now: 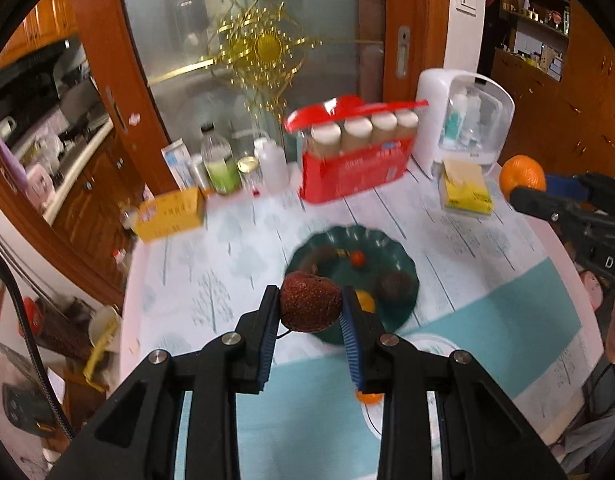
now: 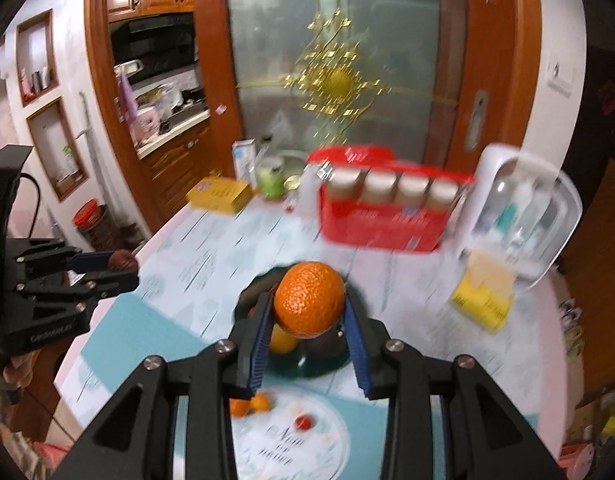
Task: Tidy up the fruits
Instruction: 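Carry lychee and orange onto the green plate and open both grippers, then withdraw both grippers from the green plate toward the white plate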
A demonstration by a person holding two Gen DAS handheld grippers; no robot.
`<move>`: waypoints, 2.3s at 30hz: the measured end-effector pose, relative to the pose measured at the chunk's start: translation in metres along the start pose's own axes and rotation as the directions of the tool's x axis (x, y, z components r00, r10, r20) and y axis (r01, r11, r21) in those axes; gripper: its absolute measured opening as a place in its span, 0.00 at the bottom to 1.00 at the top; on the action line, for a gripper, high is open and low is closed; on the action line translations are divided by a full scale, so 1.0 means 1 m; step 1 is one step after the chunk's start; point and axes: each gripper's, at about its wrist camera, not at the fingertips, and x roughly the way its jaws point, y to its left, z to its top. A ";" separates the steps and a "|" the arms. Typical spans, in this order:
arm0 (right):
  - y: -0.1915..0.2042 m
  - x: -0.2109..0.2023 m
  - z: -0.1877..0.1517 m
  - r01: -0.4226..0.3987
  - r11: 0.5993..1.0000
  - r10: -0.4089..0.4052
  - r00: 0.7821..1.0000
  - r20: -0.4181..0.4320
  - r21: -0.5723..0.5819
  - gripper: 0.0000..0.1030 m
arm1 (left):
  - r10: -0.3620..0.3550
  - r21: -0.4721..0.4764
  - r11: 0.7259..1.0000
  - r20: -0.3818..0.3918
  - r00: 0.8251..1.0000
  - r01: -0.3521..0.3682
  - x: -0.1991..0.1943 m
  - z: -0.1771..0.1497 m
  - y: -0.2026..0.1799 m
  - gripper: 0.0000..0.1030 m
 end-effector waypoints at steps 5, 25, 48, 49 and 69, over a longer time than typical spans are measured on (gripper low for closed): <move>-0.015 0.023 0.025 0.059 0.998 -0.058 0.998 -0.007 0.011 0.34 | 0.022 0.023 1.000 0.010 1.000 -0.022 0.029 0.037 -0.001 0.28; -0.049 0.255 -0.034 -0.003 0.981 0.064 0.949 -0.309 0.195 0.35 | -0.119 0.076 0.987 -0.244 0.962 0.142 0.290 0.019 -0.033 0.28; -0.060 0.318 -0.069 -0.064 0.961 0.174 0.895 -0.410 0.269 0.43 | -0.162 0.054 0.982 -0.259 0.952 0.181 0.319 0.001 -0.033 0.61; -0.062 0.314 -0.067 -0.064 0.959 0.175 0.899 -0.400 0.275 0.43 | -0.166 0.053 0.981 -0.252 0.953 0.185 0.315 0.001 -0.033 0.62; -0.047 0.231 -0.050 -0.042 0.971 0.112 0.951 -0.287 0.237 0.44 | -0.133 0.078 0.986 -0.191 0.972 0.150 0.218 -0.004 -0.034 0.68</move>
